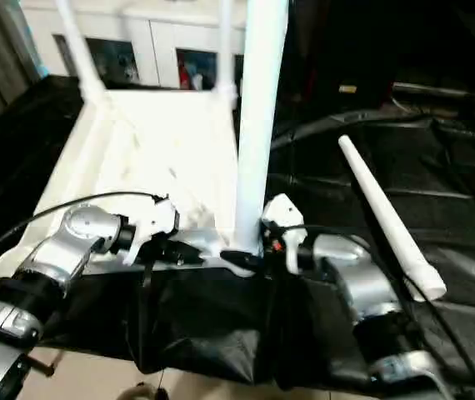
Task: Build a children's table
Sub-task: Rotate leg to tighten
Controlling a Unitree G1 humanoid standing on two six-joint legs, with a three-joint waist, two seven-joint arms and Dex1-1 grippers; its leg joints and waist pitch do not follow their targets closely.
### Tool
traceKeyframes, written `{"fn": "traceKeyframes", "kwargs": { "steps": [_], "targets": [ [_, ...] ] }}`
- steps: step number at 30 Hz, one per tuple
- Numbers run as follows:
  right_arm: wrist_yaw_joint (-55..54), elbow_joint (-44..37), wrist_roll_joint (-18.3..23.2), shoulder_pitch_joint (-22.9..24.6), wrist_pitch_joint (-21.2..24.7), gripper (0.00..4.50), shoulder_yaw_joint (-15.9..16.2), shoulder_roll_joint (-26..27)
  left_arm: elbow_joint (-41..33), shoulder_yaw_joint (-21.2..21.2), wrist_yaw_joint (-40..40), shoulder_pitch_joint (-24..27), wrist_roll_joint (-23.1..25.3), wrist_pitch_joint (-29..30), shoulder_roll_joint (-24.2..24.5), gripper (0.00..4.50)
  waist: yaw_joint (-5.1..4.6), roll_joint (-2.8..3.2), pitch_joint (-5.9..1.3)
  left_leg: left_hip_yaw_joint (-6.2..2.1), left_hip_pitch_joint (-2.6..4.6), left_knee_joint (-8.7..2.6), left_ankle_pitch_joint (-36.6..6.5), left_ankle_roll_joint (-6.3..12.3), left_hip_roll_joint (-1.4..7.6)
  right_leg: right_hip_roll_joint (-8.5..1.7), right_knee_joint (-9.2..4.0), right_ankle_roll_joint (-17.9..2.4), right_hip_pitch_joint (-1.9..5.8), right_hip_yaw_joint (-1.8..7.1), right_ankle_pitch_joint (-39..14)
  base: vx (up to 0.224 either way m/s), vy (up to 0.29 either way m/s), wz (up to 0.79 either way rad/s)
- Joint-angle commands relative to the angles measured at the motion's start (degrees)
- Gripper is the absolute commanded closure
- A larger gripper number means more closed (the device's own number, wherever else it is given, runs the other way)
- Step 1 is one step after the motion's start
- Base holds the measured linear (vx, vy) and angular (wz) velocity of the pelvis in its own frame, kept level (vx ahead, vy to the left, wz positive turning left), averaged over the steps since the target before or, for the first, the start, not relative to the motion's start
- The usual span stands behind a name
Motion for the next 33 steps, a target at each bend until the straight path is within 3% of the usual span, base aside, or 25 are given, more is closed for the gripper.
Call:
{"fn": "traceKeyframes", "kwargs": {
  "steps": [1, 3, 10, 17, 23, 27, 28, 29, 30, 33],
  "targets": [
    [2.9, -2.4, 0.7, 0.8, 1.3, 0.67, 0.9, -1.4, -3.2, 0.4, -3.5, 0.0, -3.5, -0.9, 0.0, 4.5, -0.11, -0.22, -3.97, -0.54, 1.49, -3.9, -17.5, 0.77, 1.46, -2.51, -4.34, -11.8, 2.54, 1.81, -14.2, 0.0, 0.0, 0.0],
    [3.0, -2.6, 0.8, 0.8, 1.5, 0.67, 0.9, -1.4, -3.4, 0.5, -3.7, 0.1, -3.6, -0.7, 0.0, 4.5, -0.23, -0.23, -4.07, -0.54, 1.29, -3.83, -16.5, 0.91, 1.39, -2.47, -4.18, -12.0, 2.56, 1.79, -13.0, 0.0, 0.0, 0.0],
    [2.0, -2.6, 0.9, 1.4, 2.2, 1.42, 1.2, 0.3, -3.2, 0.8, -2.6, 0.2, -3.1, -0.8, -0.2, 4.5, -0.16, -0.28, -4.18, -0.44, 1.29, -3.65, -14.8, 1.22, 1.33, -2.4, -3.88, -12.9, 2.58, 1.7, -10.3, 0.0, 0.0, 0.0],
    [-11.4, 3.1, -2.0, 0.6, 0.9, 1.7, -1.7, 5.4, 0.2, 1.6, 5.5, -1.7, -0.5, -0.2, -2.0, 4.5, -0.93, -0.33, -4.03, -0.7, 1.26, -3.94, -16.9, -0.59, 1.13, -2.57, -4.39, -11.0, 2.38, 1.75, -15.5, 0.0, 0.0, 0.0],
    [-30.7, 11.6, -5.8, -2.6, 1.2, 1.71, -5.1, 12.4, 6.8, 3.7, 23.3, -6.3, 3.0, 4.8, -7.4, 4.5, -2.19, -0.28, -3.92, -0.78, 1.41, -3.95, -18.4, -1.6, 0.86, -2.4, -4.81, -10.2, 2.14, 1.72, -18.1, 0.0, 0.0, 0.0],
    [-33.3, 12.8, -6.6, -3.3, 1.0, 1.71, -5.0, 13.4, 8.0, 4.0, 26.6, -7.2, 3.5, 5.9, -8.5, 4.5, -2.09, -0.31, -4.06, -0.71, 1.36, -3.76, -17.1, -0.85, 0.84, -2.38, -4.71, -10.5, 2.32, 1.79, -15.4, 0.0, 0.0, 0.0],
    [-37.5, 15.9, -6.8, -5.4, 1.2, 1.71, -5.4, 16.7, 10.2, 4.4, 31.4, -9.4, 4.1, 7.1, -11.3, 4.5, -1.94, -0.27, -4.18, -0.68, 1.27, -3.69, -16.0, -0.35, 0.72, -2.33, -4.56, -10.7, 2.53, 1.76, -13.9, 0.0, 0.0, 0.0],
    [-37.8, 16.1, -6.7, -5.6, 1.2, 1.71, -5.5, 17.0, 10.3, 4.4, 31.7, -9.5, 4.2, 7.2, -11.6, 4.5, -2.11, -0.08, -4.11, -0.57, 1.27, -3.61, -15.9, -0.46, 0.66, -2.3, -4.51, -11.3, 2.24, 1.79, -13.5, 0.0, 0.0, 0.0],
    [-39.0, 17.4, -6.2, -6.5, 0.9, 1.71, -6.1, 18.6, 11.2, 4.3, 33.1, -10.3, 4.5, 6.8, -12.6, 4.5, -1.96, -0.17, -4.17, -0.67, 1.32, -3.66, -15.9, -0.55, 0.65, -2.3, -4.57, -11.1, 2.49, 1.68, -14.0, 0.0, 0.0, 0.0],
    [-39.2, 18.2, -5.0, -7.3, 0.4, 1.05, -7.1, 20.5, 11.7, 3.9, 33.2, -10.6, 4.6, 5.9, -13.7, 4.5, -1.8, -0.12, -4.33, -0.68, 1.28, -3.64, -15.3, -0.28, 0.69, -2.32, -4.45, -11.3, 2.66, 1.71, -11.8, 0.0, 0.0, 0.0]
  ]
}}
